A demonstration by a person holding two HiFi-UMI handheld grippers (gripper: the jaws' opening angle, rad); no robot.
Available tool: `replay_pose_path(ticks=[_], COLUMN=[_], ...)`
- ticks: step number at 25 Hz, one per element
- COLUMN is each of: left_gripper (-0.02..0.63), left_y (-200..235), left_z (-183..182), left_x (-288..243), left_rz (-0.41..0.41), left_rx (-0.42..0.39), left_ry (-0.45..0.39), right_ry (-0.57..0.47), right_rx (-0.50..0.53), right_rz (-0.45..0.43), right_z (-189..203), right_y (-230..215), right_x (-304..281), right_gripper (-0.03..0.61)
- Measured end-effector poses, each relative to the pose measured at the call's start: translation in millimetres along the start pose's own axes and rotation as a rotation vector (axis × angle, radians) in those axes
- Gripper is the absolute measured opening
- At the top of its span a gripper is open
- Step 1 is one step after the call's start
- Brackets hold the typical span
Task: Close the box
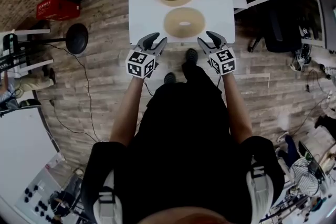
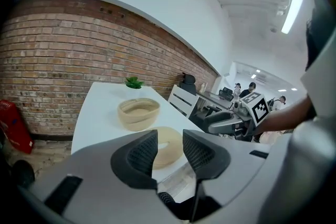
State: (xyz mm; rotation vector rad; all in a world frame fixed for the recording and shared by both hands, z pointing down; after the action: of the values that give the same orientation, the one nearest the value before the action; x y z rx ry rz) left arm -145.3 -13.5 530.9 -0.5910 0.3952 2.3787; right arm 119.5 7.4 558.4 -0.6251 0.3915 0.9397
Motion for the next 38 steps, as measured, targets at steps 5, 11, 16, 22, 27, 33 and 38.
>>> replay_pose_path(ticks=[5, 11, 16, 22, 27, 33, 38], left_gripper=[0.187, 0.259, 0.270, 0.276, 0.287, 0.295, 0.299], left_y=[3.8, 7.7, 10.1, 17.0, 17.6, 13.3, 14.5], left_z=[-2.7, -1.3, 0.0, -0.9, 3.4, 16.1, 24.9], left_x=[-15.5, -32.1, -42.3, -56.5, -64.0, -70.5, -76.7], left_rz=[-0.037, -0.086, -0.116, -0.152, -0.165, -0.170, -0.152], left_rx=[0.032, 0.070, 0.090, 0.100, 0.125, 0.151, 0.171], left_ry=[0.007, 0.026, 0.055, 0.078, 0.085, 0.113, 0.124], right_ry=[0.036, 0.059, 0.083, 0.136, 0.151, 0.192, 0.215], right_rx=[0.003, 0.029, 0.041, 0.086, 0.091, 0.067, 0.065], right_rz=[-0.026, -0.058, -0.090, -0.153, -0.168, -0.190, -0.198], right_z=[-6.2, -13.8, -22.3, -23.8, -19.3, -9.0, 0.8], right_y=[-21.3, -47.0, -63.3, -74.0, -82.5, -86.8, -85.5], right_x=[-7.3, -21.3, -34.5, -47.8, -53.9, -60.2, -66.9], right_gripper=[0.219, 0.298, 0.304, 0.310, 0.313, 0.313, 0.313])
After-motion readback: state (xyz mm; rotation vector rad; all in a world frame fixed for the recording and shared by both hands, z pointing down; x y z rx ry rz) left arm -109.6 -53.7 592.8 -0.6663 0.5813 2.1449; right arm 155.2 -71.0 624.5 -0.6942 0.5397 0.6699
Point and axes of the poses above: the fingertips, and each gripper's own axes: x backward along the fingers, y to its left, z out of its underside, the point moved 8 cm from there along x, backward along the fingers, and after that the axes turned 11 degrees about -x, right-handed, at the moved point
